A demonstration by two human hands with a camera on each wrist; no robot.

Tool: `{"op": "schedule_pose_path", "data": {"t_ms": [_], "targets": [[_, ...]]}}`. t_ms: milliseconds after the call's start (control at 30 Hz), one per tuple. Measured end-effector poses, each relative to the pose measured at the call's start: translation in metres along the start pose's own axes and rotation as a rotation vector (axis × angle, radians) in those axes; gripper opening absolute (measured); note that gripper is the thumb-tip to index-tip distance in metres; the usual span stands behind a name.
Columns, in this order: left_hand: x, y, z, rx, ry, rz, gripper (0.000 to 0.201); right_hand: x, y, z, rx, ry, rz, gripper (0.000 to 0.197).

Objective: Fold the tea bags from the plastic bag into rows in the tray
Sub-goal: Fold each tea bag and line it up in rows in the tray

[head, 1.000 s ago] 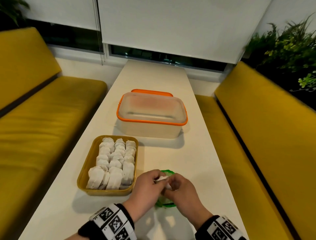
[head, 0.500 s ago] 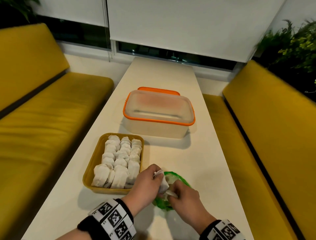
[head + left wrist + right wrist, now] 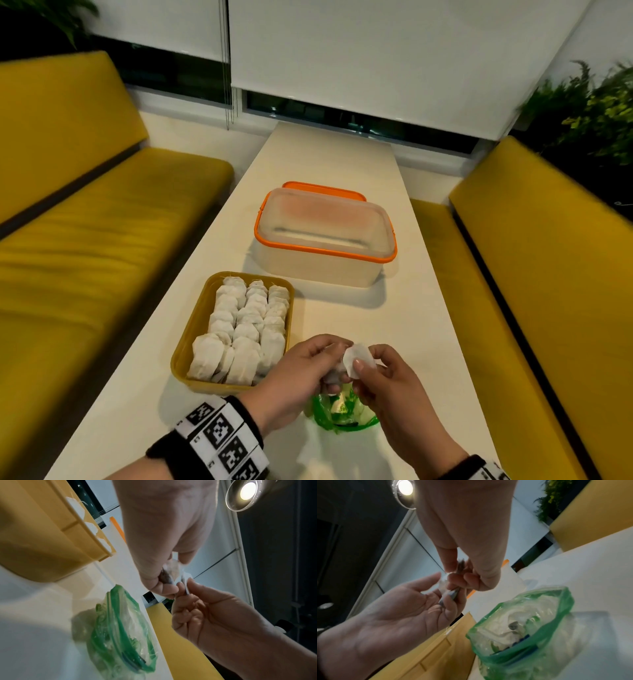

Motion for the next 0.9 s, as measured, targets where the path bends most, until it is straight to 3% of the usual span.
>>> {"op": "schedule_pose_path", "data": {"t_ms": [133,267,367,467,533,567,700,900], "targets": [[-0.008,-0.010,-0.003,0.124,-0.022,0.140,0.017,0.004,0.007,0.003,-0.011,-0.055,-0.115,0.007],[-0.026,-0.019,-0.008,0.194,-0.146,0.202,0.006,0.021,0.008,0.002,0.066,0.017,0.058,0.022],[-0.033,-0.028,-0.015,0.196,-0.151,0.227,0.007,0.030,0.007,0.004,0.129,0.033,0.135,0.023],[-0.038,-0.039,-0.023,0.223,-0.187,0.335,0.011,0.035,0.016,0.004,0.014,-0.027,-0.051,0.011],[-0.043,-0.044,-0.027,0.229,-0.214,0.345,0.011,0.045,0.026,0.001,-0.093,0.000,-0.199,0.027],[-0.047,-0.045,-0.029,0.213,-0.224,0.300,0.011,0.047,0.029,0.001,-0.140,-0.008,-0.250,0.025],[-0.061,-0.048,-0.038,0.126,-0.255,0.060,0.017,0.053,0.039,0.001,-0.206,-0.047,-0.228,0.004],[-0.069,-0.064,-0.048,0.218,-0.277,0.248,0.014,0.074,0.047,0.000,-0.233,0.046,-0.191,0.021]]}}
Point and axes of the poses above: each hand's wrist, its own z-axis towards the middle knuckle, its own x-axis out of the palm, y = z × x, the point moved 8 cm from there along z, towards the middle knuckle, and after that the axes turned 9 degrees about -z, right-handed, at the moved point
